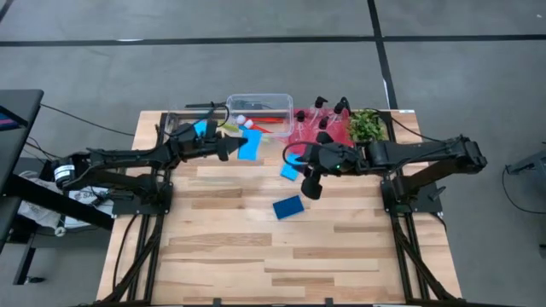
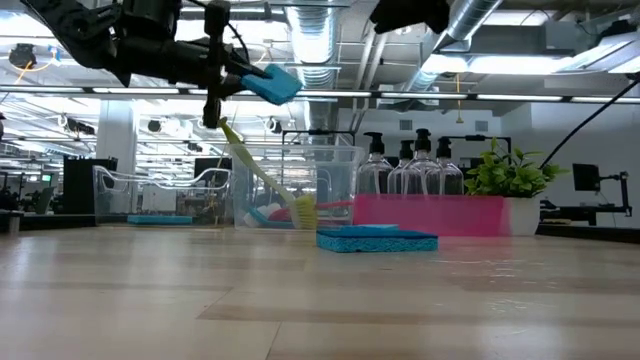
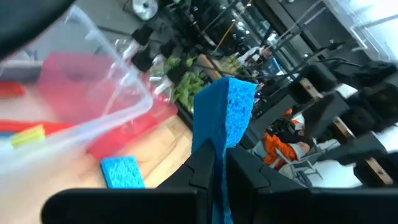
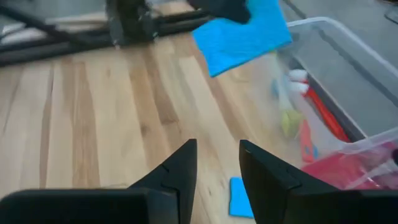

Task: Pick & Place Kitchen Sink Supplies
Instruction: Put the blue sponge into the transparent bin

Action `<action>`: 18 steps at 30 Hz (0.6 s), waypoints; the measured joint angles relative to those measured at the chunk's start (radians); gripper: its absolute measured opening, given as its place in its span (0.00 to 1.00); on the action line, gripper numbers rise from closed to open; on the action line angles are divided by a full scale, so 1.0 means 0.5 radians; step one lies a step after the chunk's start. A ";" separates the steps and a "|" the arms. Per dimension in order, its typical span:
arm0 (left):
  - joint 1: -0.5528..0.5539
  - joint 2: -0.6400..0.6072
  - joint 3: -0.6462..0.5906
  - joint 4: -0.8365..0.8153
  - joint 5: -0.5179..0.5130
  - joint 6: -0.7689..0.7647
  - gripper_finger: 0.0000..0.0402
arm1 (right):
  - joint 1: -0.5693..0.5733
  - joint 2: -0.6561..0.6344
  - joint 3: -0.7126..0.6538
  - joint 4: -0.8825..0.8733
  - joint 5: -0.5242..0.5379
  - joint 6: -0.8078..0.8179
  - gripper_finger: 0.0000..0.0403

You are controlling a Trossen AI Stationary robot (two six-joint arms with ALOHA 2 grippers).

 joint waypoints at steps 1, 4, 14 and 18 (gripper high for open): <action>0.019 -0.019 0.000 0.006 0.021 0.035 0.06 | -0.014 -0.014 0.000 0.009 0.009 0.023 0.28; 0.067 -0.114 0.000 0.006 0.051 0.154 0.06 | -0.026 -0.051 -0.001 0.146 0.039 0.008 0.28; 0.189 -0.673 0.002 -0.232 0.001 1.051 0.06 | -0.016 -0.197 -0.001 0.450 0.034 -0.366 0.28; 0.271 -0.889 0.001 -0.675 -0.362 1.357 0.06 | -0.049 -0.214 -0.001 0.389 0.034 -0.365 0.28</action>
